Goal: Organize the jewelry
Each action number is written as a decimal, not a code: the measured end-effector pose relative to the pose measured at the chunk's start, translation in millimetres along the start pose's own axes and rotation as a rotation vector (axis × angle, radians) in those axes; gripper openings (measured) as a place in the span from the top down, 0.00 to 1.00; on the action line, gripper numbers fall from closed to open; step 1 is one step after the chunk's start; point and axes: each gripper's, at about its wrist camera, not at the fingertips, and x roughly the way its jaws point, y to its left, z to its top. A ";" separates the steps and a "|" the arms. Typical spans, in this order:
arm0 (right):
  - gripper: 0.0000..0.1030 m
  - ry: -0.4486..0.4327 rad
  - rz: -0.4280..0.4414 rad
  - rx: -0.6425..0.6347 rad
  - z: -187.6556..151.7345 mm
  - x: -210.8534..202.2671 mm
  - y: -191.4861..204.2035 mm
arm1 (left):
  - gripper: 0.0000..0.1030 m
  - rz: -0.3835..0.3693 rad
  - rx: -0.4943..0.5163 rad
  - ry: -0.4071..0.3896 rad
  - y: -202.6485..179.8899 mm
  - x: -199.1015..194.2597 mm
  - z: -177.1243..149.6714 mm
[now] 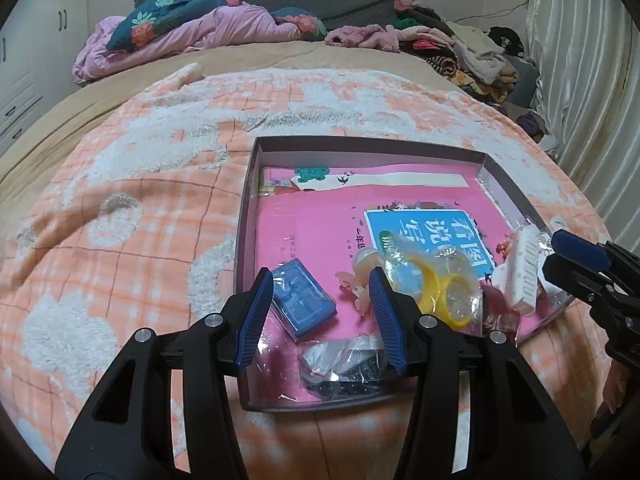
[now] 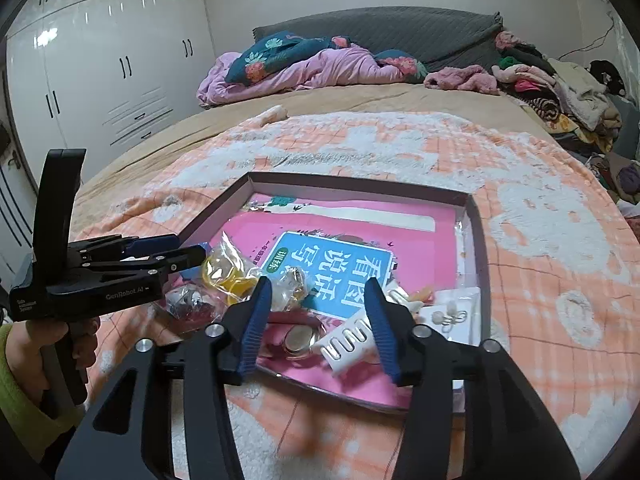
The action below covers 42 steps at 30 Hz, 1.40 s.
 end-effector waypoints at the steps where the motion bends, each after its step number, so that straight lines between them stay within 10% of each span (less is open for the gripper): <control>1: 0.49 -0.001 0.001 0.004 -0.1 -1.6 -0.1 | 0.59 0.001 -0.001 -0.003 0.4 -0.9 0.6; 21: 0.05 -0.103 -0.083 0.026 -3.7 -64.1 7.4 | 0.10 0.011 -0.036 -0.109 2.3 -60.2 7.8; 42: 0.04 -0.131 -0.142 0.046 -51.1 -125.9 26.5 | 0.09 -0.021 -0.026 -0.131 -21.2 -118.2 -54.5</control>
